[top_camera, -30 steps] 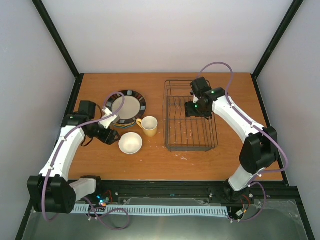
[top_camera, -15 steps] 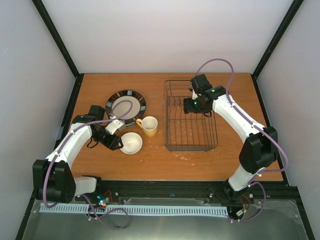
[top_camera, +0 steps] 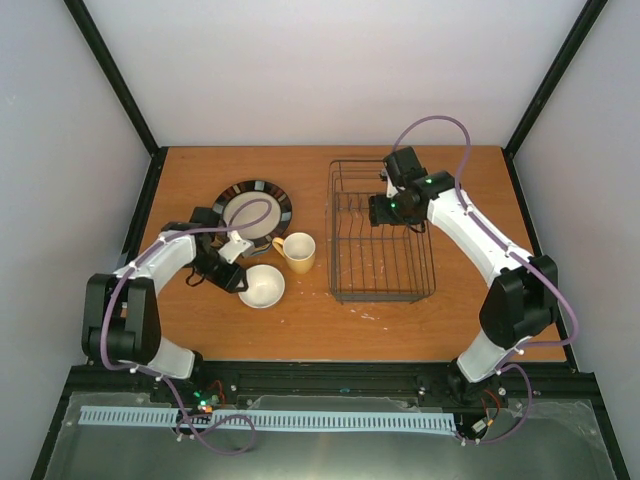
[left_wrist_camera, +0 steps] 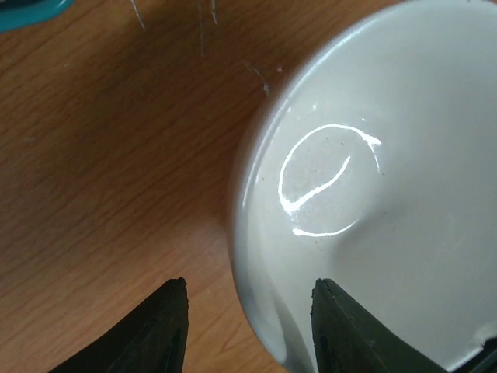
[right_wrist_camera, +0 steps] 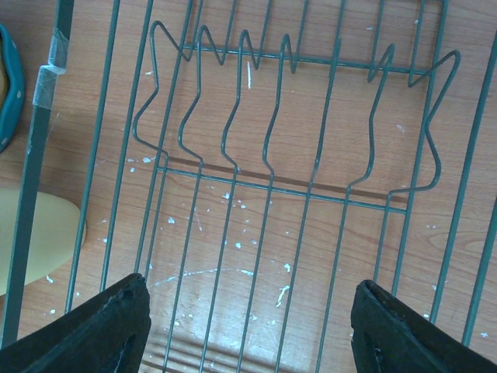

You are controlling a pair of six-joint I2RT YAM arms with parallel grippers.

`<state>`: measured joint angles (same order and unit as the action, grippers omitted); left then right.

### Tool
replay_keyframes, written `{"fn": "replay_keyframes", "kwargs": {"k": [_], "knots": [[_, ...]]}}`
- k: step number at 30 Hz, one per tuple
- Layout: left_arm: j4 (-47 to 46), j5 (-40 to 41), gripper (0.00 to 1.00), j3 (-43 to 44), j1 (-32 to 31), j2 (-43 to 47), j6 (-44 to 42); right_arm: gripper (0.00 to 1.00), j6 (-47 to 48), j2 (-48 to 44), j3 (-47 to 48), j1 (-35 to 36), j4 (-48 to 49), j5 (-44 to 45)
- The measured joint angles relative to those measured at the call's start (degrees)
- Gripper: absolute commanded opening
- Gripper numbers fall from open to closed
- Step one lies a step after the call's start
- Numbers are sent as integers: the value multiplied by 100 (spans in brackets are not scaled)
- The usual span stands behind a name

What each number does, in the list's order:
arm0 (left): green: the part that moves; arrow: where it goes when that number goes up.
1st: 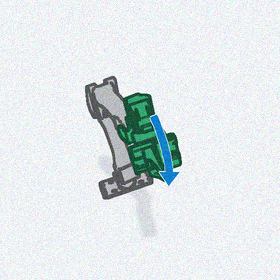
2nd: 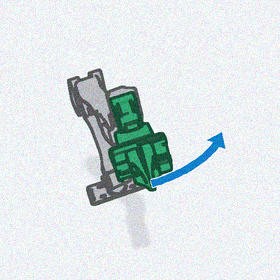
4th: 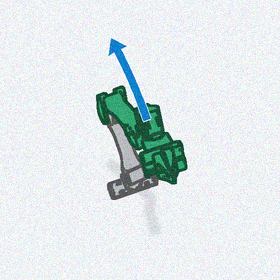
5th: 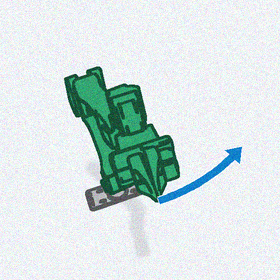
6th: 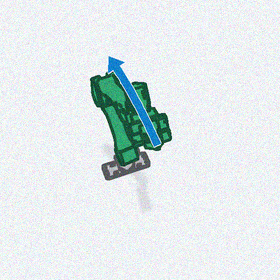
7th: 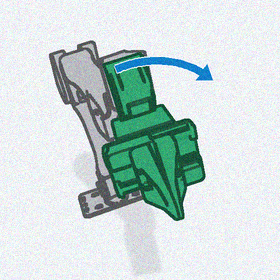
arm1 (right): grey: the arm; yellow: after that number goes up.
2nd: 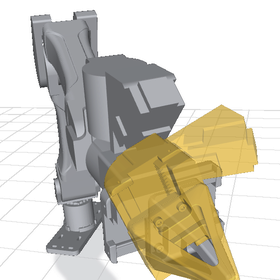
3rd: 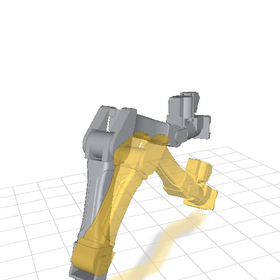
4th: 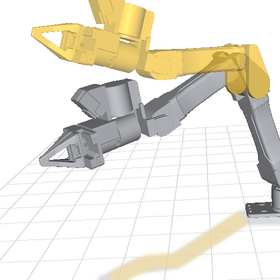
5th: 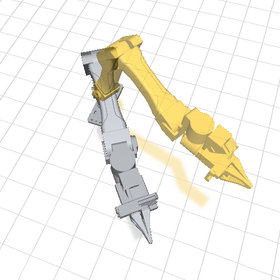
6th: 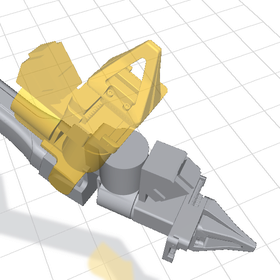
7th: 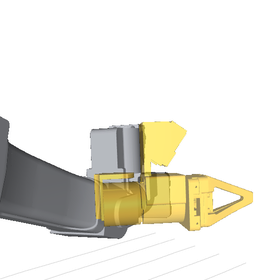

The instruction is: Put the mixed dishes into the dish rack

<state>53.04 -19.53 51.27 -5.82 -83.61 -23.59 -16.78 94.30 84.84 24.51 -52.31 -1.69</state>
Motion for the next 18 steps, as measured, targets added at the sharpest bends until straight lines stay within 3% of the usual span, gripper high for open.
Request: {"fn": "replay_keyframes", "kwargs": {"k": [10,18], "knots": [[-179,-131,1,278,-28,-557,129,70,129,-9,37,-81,-24,81],[-170,-11,1,393,-37,-588,181,70,240,-9,116,-111,-68,85]]}}
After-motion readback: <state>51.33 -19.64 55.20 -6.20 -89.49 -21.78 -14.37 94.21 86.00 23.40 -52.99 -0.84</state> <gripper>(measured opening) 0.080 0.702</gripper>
